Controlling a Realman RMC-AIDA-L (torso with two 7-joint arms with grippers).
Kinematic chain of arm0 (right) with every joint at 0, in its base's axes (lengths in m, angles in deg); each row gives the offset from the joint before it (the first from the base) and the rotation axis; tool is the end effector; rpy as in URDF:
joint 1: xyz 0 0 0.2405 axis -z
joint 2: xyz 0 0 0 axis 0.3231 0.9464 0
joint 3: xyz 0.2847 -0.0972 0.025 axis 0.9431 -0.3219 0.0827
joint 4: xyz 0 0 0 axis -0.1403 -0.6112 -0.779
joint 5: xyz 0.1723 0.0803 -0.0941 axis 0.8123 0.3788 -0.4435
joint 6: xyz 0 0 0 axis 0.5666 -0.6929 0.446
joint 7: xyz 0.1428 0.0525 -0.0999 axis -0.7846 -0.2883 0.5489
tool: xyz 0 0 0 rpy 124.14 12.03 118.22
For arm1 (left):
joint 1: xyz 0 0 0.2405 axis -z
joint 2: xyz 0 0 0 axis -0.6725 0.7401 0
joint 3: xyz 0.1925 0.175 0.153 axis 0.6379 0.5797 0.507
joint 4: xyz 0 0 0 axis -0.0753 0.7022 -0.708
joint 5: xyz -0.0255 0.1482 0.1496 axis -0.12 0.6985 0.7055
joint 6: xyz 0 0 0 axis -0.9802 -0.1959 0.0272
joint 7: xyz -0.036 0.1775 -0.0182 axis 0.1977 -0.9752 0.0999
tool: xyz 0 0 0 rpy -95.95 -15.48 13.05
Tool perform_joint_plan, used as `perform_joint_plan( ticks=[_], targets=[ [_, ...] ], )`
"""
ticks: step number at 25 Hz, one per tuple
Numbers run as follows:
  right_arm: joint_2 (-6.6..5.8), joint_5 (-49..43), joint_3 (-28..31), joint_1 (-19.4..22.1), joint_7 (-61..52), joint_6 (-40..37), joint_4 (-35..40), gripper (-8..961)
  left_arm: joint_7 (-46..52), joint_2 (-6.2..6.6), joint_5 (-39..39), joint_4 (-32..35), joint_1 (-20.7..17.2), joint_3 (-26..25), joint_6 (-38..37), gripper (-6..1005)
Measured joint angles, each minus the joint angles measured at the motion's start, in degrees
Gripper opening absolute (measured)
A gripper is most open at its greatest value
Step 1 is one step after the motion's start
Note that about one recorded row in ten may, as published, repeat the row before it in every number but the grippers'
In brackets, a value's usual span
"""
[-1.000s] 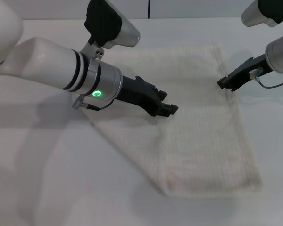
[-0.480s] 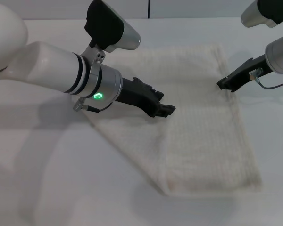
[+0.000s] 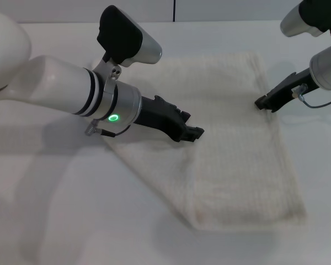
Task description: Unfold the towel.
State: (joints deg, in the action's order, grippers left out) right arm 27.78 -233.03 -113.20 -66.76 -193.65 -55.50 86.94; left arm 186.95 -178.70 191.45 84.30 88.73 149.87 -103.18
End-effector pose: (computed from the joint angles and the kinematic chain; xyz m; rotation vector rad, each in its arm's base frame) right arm 0.2936 0.4695 -0.0552 -2.5463 0.8970 -0.3180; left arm -0.1880 0.4206 -0.1757 -2.8644 -0.6321 -0.0462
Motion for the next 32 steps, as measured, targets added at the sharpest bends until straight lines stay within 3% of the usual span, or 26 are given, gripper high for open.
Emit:
perform_joint_plan(
  ticks=[32],
  targets=[
    [0.15,-0.3,0.0,0.2,-0.5,-0.2,-0.3,-1,-0.7,-0.01,-3.0,-0.4,-1.1,2.2,2.8,484]
  ],
)
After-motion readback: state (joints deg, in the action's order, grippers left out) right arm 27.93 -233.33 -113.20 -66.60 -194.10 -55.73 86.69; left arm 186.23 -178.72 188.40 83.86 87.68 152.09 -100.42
